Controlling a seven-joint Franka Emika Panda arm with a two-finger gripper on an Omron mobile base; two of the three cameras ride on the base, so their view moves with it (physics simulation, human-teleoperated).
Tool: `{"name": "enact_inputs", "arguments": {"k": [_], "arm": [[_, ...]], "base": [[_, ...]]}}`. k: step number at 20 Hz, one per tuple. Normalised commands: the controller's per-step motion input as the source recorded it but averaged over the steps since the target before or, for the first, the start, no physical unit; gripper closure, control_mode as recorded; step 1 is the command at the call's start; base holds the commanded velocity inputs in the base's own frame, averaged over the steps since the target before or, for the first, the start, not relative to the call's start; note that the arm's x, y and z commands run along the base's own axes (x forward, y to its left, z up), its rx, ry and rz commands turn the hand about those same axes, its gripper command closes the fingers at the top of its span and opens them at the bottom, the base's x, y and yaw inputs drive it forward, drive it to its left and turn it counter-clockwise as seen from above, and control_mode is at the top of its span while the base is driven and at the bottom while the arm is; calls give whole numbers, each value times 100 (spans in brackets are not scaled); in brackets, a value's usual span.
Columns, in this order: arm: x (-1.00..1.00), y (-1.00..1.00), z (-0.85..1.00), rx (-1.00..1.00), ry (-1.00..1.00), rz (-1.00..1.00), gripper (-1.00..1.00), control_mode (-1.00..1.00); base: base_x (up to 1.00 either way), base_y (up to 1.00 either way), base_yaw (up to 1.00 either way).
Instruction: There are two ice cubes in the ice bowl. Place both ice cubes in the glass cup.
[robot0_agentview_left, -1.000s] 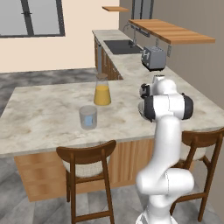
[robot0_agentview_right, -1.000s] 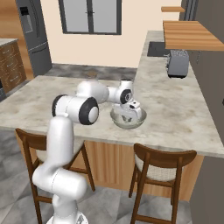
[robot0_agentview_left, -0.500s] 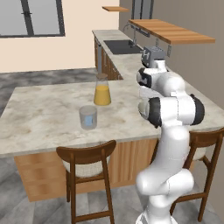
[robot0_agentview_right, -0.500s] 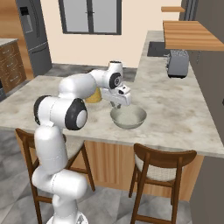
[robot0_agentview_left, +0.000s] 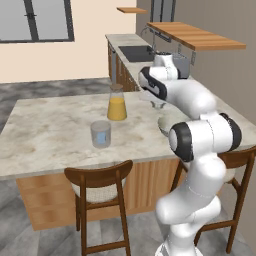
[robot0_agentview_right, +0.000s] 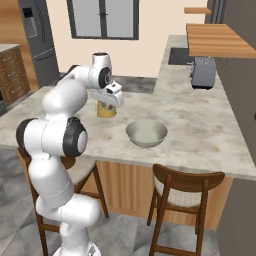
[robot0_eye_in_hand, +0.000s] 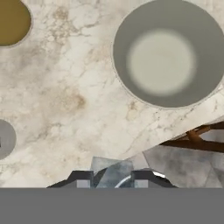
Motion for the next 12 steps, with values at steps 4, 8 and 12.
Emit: {"name": "enact_inputs", "arguments": {"k": [4,8,12], "arm": [[0,100,0,1,-3,-6,100,-100],[0,100,0,7,-3,-8,100,-100],[3,100,0,11,-2,-10,100,-100]], "base": [[0,0,0],[0,0,0],[0,0,0]]}}
